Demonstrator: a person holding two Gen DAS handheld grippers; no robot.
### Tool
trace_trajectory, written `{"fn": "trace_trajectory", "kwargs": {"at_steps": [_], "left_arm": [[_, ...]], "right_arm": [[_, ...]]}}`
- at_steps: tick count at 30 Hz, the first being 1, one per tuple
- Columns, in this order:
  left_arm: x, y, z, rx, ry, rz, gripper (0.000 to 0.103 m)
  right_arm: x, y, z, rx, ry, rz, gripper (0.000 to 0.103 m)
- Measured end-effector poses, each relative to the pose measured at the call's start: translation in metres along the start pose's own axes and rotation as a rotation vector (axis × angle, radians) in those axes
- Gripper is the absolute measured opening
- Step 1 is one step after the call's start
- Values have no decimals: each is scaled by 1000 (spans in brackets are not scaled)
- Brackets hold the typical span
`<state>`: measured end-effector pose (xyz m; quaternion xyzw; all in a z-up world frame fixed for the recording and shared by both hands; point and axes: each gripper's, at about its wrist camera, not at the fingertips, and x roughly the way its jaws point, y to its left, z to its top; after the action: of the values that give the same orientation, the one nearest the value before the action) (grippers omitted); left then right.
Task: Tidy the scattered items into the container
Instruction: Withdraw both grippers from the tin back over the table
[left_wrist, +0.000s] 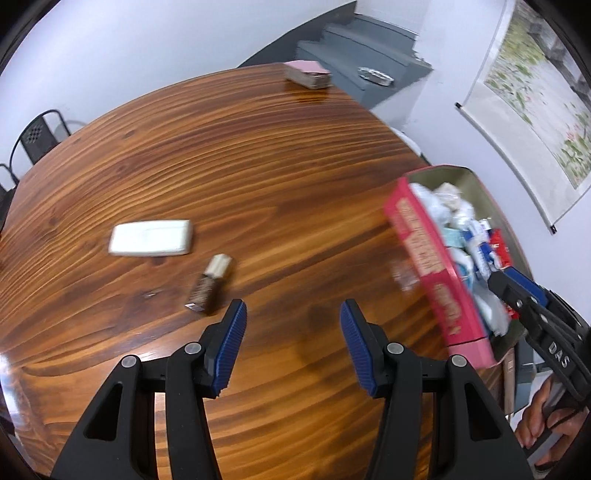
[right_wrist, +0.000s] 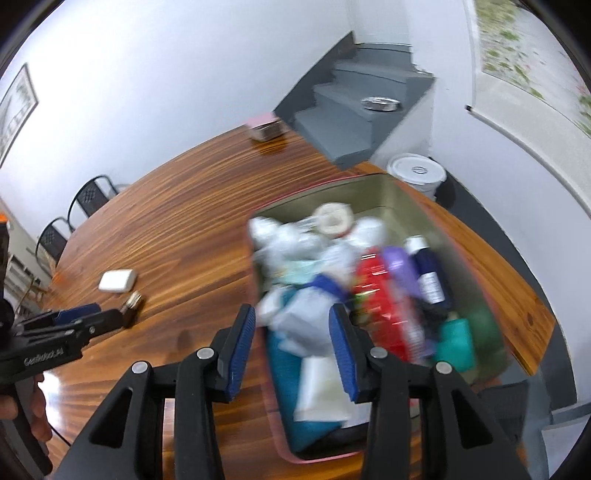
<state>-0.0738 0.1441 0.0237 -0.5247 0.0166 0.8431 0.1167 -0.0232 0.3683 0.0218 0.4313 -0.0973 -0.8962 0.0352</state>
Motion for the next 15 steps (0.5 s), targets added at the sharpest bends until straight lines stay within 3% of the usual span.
{"fn": "trace_trajectory", "kwargs": {"at_steps": [4, 15], "left_arm": [[-1, 31, -6, -15, 2, 9, 56], [6, 100, -21, -61, 25, 6, 56]], "right_arm": [[3, 35, -9, -47, 12, 19, 65], [26, 98, -33, -99, 104, 48, 69]]}}
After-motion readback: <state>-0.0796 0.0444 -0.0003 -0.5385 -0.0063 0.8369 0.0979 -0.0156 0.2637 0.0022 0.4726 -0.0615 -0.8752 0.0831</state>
